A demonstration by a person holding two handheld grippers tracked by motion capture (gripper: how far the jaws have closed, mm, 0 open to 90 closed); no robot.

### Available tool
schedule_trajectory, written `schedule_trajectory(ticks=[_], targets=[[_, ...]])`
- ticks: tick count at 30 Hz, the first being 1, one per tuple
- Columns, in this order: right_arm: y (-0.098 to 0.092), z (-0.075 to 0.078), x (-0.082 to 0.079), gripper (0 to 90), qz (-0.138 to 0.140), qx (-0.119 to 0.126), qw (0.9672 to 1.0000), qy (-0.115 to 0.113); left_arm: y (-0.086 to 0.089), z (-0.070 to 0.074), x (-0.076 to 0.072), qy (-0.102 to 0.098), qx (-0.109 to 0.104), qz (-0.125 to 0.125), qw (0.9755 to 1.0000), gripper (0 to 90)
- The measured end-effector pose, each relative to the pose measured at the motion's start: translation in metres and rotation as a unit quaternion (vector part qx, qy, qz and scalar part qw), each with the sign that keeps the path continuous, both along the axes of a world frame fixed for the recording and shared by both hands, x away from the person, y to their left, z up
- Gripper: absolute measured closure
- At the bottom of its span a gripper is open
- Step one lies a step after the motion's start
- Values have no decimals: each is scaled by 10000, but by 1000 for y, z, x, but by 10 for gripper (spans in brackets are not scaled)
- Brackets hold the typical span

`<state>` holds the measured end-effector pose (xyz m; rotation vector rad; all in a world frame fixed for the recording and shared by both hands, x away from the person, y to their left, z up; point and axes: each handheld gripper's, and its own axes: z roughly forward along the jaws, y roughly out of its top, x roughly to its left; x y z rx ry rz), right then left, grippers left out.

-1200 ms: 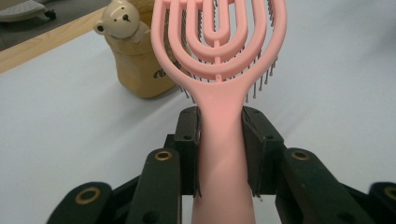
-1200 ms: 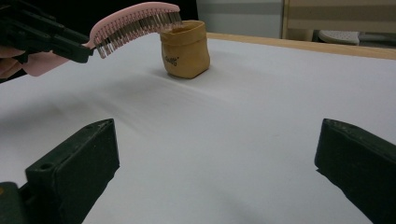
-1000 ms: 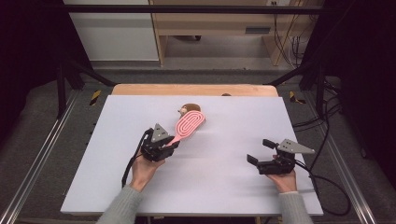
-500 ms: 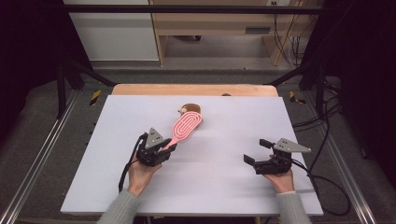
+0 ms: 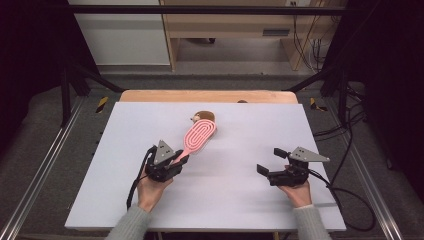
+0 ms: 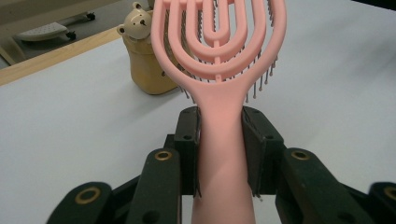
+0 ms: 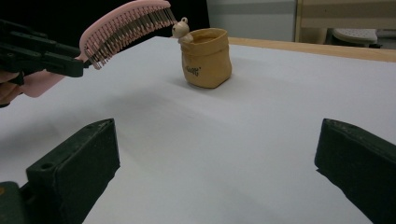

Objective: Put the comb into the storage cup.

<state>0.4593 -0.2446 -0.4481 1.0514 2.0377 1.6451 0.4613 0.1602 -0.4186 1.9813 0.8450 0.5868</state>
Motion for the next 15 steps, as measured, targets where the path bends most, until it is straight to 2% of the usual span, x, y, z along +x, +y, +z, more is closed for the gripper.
schedule_trajectory(ticks=[4, 15], targets=[[5, 3, -1, 3, 39, 76, 10000, -30, 0, 0, -2, -32, -13, 13, 10000, 691], [17, 6, -2, 3, 80, 24, 10000, -21, -2, 0, -4, -77, 3, 19, 10000, 691]])
